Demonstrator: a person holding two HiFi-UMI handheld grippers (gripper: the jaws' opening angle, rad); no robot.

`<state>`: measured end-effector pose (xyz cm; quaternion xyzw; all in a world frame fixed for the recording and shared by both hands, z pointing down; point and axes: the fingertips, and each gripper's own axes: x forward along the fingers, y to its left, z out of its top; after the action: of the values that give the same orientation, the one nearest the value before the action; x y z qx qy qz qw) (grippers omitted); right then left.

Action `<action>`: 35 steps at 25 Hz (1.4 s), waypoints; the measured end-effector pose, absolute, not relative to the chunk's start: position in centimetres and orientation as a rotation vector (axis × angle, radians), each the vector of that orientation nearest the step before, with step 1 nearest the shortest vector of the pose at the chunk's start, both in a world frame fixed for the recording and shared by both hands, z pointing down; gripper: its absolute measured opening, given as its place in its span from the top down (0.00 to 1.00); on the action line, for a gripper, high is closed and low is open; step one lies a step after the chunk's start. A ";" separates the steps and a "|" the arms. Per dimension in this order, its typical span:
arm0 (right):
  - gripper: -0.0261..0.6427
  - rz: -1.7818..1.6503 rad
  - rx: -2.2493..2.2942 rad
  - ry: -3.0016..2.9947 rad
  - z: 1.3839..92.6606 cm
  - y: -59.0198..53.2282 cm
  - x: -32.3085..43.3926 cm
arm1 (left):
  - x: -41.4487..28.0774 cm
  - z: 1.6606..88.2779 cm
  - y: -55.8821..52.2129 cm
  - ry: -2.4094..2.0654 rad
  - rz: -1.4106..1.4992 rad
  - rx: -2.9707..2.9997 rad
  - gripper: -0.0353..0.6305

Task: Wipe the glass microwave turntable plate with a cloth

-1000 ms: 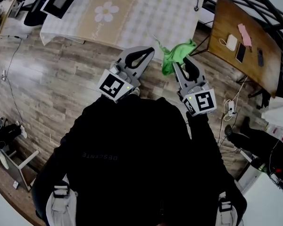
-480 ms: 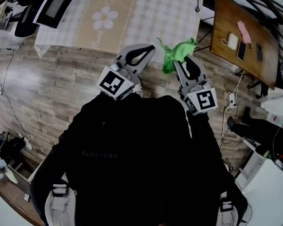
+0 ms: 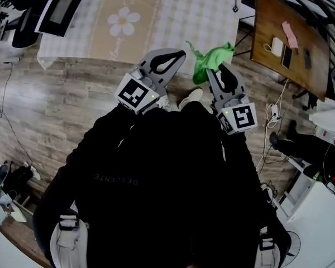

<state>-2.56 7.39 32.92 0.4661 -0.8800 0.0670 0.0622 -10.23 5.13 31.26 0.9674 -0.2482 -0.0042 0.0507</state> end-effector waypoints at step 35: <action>0.78 0.327 1.187 -2.725 39.0 -8.0 8.2 | -0.2 33.5 -8.1 -1.044 0.068 2.847 0.91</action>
<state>8.25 -8.03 39.03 0.3958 -0.9087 0.1092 0.0755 -0.24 -8.08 33.49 0.9373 -0.3436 0.0222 0.0544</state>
